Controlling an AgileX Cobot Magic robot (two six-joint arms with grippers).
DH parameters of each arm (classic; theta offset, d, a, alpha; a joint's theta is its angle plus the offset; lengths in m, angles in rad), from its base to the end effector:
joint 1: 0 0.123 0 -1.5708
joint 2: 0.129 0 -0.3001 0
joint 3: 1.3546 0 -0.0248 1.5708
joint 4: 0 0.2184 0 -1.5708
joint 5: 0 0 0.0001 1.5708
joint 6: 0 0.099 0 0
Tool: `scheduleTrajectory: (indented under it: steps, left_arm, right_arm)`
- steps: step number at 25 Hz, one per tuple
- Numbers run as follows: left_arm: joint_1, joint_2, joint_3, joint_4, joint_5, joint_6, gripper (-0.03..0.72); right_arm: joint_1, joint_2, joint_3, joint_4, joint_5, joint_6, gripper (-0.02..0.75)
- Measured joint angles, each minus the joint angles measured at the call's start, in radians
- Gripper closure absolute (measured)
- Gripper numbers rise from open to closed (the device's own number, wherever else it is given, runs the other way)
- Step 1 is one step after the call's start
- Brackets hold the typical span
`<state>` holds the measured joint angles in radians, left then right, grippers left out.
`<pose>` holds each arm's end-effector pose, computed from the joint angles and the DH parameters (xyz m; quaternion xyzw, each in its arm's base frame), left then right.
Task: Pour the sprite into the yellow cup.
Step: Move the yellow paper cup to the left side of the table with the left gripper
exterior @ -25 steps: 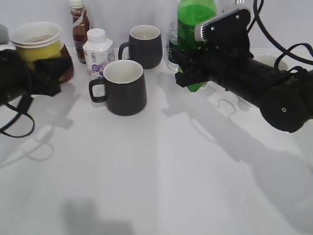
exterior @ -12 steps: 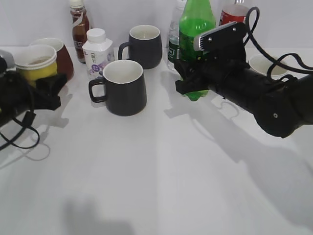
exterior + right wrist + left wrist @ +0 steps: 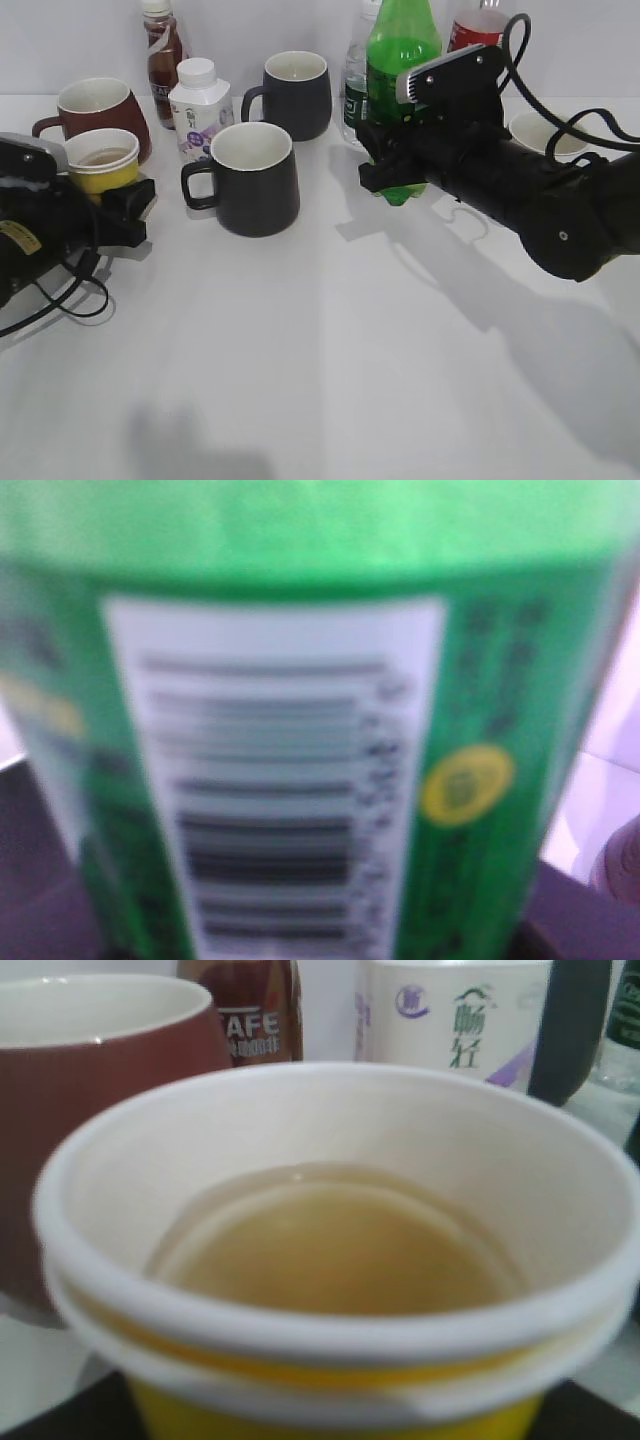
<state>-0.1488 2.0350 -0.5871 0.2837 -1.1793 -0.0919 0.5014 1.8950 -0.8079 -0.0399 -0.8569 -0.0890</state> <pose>0.3239 -0.0744 0.1447 0.1467 0.7567 -0.1415 0.6212 0.3215 0.1796 0.2082 -0.2387 0.7172 0.1368 0.6402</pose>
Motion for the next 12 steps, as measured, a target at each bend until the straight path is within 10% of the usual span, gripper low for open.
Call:
scheduleTrajectory:
  steps: [12]
  left_arm:
    - [0.000,0.032,-0.021,0.007,-0.027,0.000,0.137]
  right_arm:
    - [0.000,0.011,0.000,-0.020,-0.045,0.003,0.331]
